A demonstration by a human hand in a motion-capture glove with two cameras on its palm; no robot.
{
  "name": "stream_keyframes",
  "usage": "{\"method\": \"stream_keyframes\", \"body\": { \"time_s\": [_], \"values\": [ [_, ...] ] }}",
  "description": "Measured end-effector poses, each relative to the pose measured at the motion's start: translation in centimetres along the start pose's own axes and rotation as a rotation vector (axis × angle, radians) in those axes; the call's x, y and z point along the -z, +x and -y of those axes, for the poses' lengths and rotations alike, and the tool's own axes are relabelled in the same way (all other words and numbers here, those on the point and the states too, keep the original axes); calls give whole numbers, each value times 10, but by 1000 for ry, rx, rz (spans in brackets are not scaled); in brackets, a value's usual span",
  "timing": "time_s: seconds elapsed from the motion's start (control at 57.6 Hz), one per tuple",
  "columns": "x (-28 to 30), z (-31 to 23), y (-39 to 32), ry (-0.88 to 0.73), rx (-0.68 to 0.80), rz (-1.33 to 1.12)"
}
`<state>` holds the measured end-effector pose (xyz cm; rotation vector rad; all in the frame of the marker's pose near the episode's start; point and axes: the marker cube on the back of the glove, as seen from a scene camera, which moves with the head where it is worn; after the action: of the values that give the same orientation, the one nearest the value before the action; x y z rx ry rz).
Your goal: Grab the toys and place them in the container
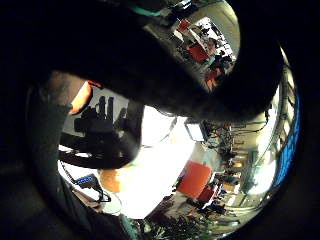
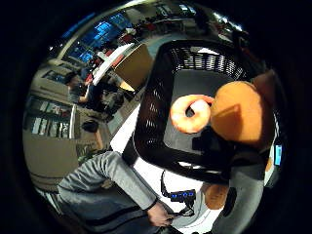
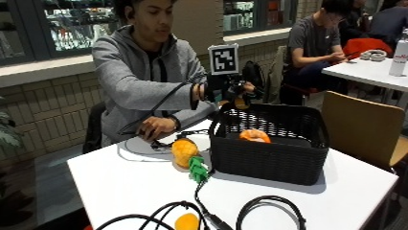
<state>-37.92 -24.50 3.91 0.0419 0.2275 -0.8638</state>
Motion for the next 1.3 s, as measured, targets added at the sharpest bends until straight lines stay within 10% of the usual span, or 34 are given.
{"method": "stream_keyframes", "body": {
  "time_s": [0.417,0.591,0.869,1.303],
  "values": [
    [-13,-26,49,-261,-198,-117],
    [-18,-97,76,-306,60,-118],
    [-94,-196,65,-372,-290,147],
    [-166,-181,46,-342,-282,287]
  ]
}}
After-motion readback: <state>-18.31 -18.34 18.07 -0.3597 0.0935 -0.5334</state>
